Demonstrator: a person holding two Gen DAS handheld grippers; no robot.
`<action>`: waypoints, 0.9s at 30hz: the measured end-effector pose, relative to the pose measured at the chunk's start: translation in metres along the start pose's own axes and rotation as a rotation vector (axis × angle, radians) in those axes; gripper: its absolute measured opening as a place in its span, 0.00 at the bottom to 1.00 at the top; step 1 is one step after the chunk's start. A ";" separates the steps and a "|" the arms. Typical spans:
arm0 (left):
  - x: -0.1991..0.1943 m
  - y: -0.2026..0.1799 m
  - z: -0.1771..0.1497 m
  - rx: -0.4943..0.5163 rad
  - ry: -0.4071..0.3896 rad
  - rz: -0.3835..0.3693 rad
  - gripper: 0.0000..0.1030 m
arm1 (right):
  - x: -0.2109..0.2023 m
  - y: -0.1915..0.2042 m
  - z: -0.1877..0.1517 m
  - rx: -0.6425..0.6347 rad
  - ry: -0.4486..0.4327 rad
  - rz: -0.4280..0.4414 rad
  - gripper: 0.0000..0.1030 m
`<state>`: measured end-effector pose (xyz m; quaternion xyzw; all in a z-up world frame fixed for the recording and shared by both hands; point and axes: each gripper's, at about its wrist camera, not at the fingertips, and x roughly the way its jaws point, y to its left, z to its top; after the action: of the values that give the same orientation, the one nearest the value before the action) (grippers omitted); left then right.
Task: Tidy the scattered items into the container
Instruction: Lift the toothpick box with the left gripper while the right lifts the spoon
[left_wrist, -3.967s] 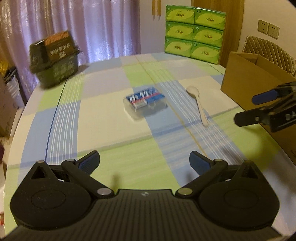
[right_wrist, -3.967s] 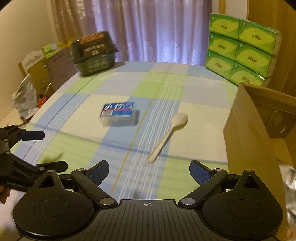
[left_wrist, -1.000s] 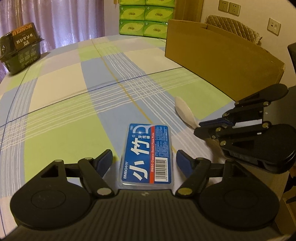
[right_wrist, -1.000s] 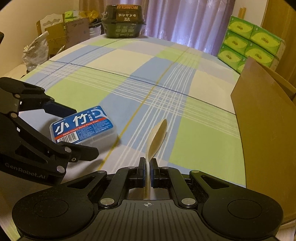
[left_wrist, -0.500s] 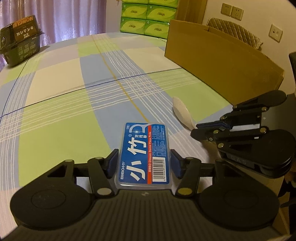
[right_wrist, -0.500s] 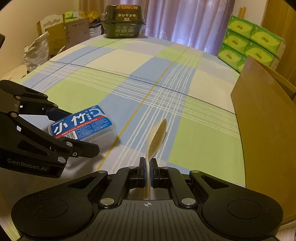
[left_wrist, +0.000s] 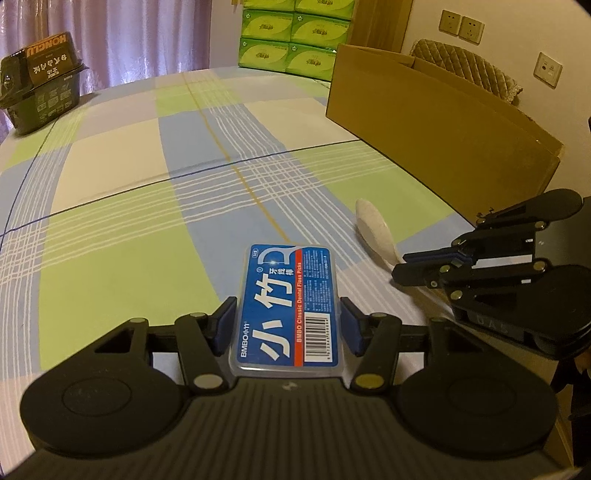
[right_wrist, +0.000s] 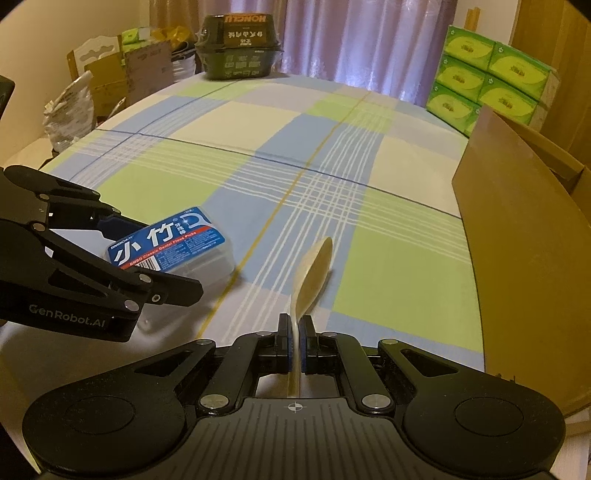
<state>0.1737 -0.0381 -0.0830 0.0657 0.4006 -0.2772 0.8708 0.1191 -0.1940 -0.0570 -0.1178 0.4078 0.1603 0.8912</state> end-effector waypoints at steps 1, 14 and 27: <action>0.000 0.000 0.000 0.001 0.001 -0.001 0.51 | -0.001 0.000 0.000 0.001 0.000 -0.002 0.06; -0.004 -0.001 -0.001 -0.008 0.005 0.002 0.51 | -0.007 0.002 0.003 0.006 -0.003 -0.004 0.06; -0.011 -0.001 0.000 -0.013 -0.008 0.009 0.51 | -0.019 0.002 0.006 -0.006 -0.015 -0.022 0.06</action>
<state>0.1674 -0.0341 -0.0753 0.0607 0.3985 -0.2710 0.8741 0.1105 -0.1940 -0.0387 -0.1236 0.3993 0.1525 0.8956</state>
